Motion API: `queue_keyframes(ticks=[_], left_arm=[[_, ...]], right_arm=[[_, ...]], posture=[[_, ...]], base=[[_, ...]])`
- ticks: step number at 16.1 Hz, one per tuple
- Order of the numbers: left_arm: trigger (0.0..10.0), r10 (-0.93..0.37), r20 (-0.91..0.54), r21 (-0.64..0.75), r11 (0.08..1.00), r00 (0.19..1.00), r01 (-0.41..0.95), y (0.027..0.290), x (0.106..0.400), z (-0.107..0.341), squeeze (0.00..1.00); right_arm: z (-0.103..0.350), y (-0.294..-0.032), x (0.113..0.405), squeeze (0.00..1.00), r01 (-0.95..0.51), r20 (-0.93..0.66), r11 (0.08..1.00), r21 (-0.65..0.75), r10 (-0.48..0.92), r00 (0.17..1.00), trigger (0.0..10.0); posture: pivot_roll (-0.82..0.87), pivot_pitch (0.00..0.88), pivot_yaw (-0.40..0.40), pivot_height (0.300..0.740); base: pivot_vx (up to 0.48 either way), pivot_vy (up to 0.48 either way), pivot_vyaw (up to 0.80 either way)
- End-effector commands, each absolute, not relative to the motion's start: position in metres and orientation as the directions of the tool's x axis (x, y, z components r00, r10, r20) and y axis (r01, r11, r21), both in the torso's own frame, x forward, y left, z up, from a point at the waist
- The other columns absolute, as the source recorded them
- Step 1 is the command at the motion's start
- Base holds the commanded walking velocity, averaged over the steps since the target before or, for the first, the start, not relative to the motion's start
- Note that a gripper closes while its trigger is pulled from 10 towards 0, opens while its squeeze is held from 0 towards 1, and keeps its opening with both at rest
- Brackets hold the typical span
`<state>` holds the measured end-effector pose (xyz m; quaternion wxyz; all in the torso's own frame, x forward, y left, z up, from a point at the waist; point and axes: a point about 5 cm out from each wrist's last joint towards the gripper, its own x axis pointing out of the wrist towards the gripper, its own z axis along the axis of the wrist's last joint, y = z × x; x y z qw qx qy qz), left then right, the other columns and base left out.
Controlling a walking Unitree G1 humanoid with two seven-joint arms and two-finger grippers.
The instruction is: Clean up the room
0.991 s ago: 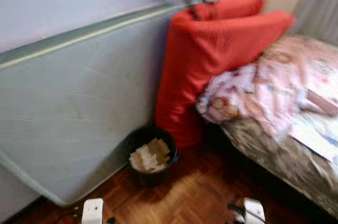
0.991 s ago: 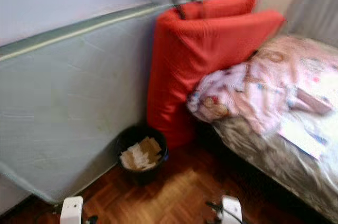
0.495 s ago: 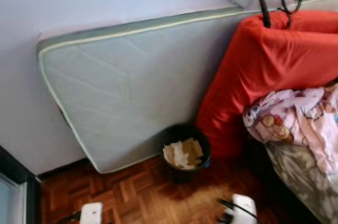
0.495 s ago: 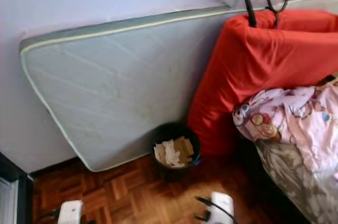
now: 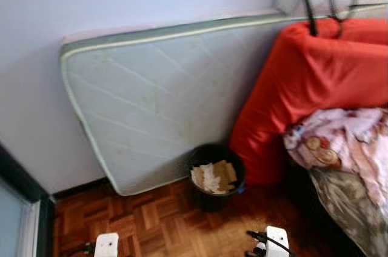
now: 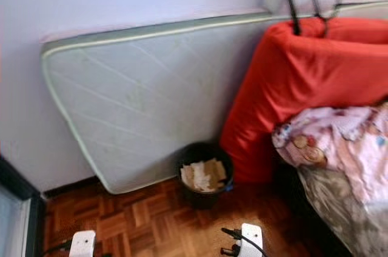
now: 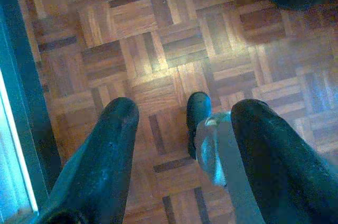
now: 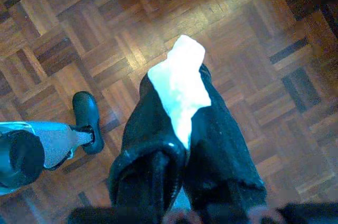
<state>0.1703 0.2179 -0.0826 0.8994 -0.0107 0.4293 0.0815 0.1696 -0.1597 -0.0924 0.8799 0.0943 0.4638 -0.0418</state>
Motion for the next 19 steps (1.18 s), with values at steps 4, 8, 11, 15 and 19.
queue_keyframes(ticks=[4,8,11,15,19], left_arm=[[10.0,0.133,-0.785,0.058,0.988,0.605,-0.142,0.218,0.168,-0.084,0.0],[10.0,0.133,-0.784,0.058,0.988,0.607,-0.141,0.218,0.168,-0.084,0.0],[10.0,0.131,-0.781,0.058,0.989,0.61,-0.139,0.217,0.169,-0.083,0.0],[10.0,0.129,-0.781,0.055,0.989,0.611,-0.137,0.216,0.17,-0.083,0.0],[10.0,0.129,-0.781,0.054,0.989,0.612,-0.139,0.216,0.17,-0.083,0.0]], right_arm=[[-0.089,-0.187,0.171,0.0,0.195,-0.807,0.975,0.111,-0.026,0.589,10.0],[-0.088,-0.206,0.166,0.0,0.194,-0.812,0.977,0.092,-0.039,0.583,10.0],[-0.088,-0.205,0.166,0.0,0.17,-0.811,0.982,0.086,-0.03,0.584,10.0],[-0.09,-0.184,0.171,0.0,0.156,-0.814,0.983,0.101,-0.008,0.58,10.0],[-0.092,-0.17,0.167,0.0,0.144,-0.819,0.983,0.114,0.011,0.574,10.0]], posture=[[0.08,0.0,-0.051,0.734],[0.08,0.0,-0.051,0.734],[0.08,0.0,-0.051,0.734],[0.08,0.0,-0.053,0.734],[0.08,0.0,-0.053,0.734]], base=[[0.355,0.0,0.0],[0.356,0.0,0.0],[0.358,0.0,0.24],[0.355,0.0,0.8],[0.358,0.0,0.14]])
